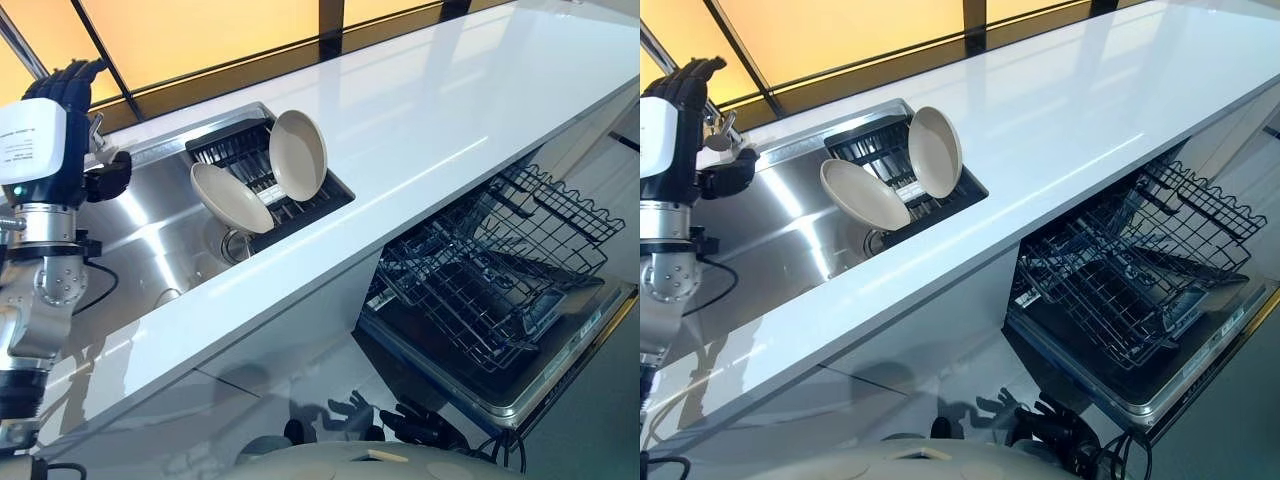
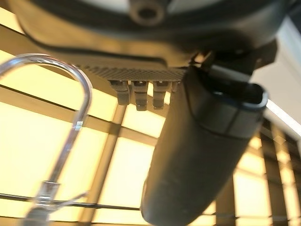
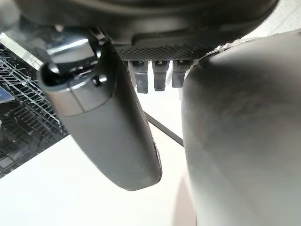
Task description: Pick up plates and place into dishwasher.
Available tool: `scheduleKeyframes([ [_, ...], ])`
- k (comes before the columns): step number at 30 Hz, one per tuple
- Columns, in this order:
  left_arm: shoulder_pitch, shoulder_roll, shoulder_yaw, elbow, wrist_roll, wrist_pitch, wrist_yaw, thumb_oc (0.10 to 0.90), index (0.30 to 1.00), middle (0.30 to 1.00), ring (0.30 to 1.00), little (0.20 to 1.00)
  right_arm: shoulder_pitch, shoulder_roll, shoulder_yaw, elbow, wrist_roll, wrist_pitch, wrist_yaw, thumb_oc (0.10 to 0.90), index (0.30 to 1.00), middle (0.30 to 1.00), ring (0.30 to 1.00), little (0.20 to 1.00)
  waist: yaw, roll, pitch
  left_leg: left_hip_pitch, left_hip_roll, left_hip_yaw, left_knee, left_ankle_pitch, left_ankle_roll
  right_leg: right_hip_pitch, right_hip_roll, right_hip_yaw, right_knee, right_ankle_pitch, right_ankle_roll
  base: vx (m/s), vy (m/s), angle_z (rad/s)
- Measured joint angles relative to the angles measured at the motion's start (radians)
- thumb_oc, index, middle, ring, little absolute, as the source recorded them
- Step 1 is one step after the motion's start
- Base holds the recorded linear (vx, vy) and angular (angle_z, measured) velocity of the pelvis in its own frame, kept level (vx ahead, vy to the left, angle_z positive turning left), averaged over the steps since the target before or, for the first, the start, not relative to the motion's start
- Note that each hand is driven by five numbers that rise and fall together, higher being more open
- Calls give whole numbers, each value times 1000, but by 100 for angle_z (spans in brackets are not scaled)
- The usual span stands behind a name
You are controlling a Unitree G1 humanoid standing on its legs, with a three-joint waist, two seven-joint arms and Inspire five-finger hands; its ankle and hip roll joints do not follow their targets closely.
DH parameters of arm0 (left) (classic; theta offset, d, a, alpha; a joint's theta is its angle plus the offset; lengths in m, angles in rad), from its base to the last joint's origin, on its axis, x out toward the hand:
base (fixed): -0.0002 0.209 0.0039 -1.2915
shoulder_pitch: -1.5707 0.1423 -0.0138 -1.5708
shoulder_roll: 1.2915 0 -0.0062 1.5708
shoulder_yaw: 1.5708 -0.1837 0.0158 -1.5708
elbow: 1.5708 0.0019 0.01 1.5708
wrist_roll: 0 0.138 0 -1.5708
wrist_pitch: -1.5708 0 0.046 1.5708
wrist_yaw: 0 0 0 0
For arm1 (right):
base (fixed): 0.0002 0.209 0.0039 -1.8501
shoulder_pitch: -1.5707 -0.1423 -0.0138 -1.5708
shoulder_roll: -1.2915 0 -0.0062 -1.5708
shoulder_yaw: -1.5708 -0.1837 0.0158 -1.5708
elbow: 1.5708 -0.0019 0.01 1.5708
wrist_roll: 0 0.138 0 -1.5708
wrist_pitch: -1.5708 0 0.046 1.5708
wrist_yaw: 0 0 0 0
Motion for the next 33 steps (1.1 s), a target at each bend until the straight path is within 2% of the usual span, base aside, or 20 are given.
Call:
scheduleKeyframes([
  [3, 0, 52, -20, 46, 13, 25, -43, 800, 900, 900, 900, 900, 0, -6, 1, -1, 0, 13, 0, 800, 900, 900, 900, 900, -10, 5, -6, 0, 1, -4, -4, 5, -2, 1, 2, 0, 0, 2, -3, 5, 6, 1],
  [12, -4, 184, -132, 148, 88, 21, -163, 800, 900, 900, 900, 900, 3, -19, 3, -1, -1, 48, 0, 800, 900, 900, 900, 900, -15, 9, -26, 0, 0, -1, -3, 10, 0, 0, 1, 2, 0, 4, -5, 0, 0, 0],
  [18, -113, 196, -245, 211, 108, -24, -191, 800, 900, 900, 900, 900, 0, -21, 3, -1, -7, 59, 1, 800, 900, 900, 900, 900, -21, 6, -30, 0, 0, 1, 1, 10, 0, 0, 1, 4, 1, 4, -5, 5, 4, 0],
  [24, -205, 217, -380, 227, 144, -65, -200, 800, 900, 900, 900, 900, -20, -21, 3, -2, -21, 77, 3, 800, 900, 900, 900, 900, -60, 6, -31, 5, 0, 15, -2, 10, -1, -1, 4, 19, 1, 6, -7, 19, 14, -5],
  [29, -240, 217, -443, 246, 160, -74, -203, 800, 900, 900, 900, 900, -26, -22, 3, -2, -22, 80, 3, 800, 900, 900, 900, 900, -95, 6, -30, 11, 3, 27, -4, 7, -5, -3, 11, 39, 1, 8, -10, 24, 20, -9],
  [33, -282, 217, -511, 250, 193, -75, -205, 800, 900, 900, 900, 900, -24, -23, 2, -5, -22, 80, 5, 800, 900, 900, 900, 900, -100, 6, -30, 13, 7, 44, -4, 5, -7, -9, 15, 57, 1, 12, -14, 17, 23, -13],
])
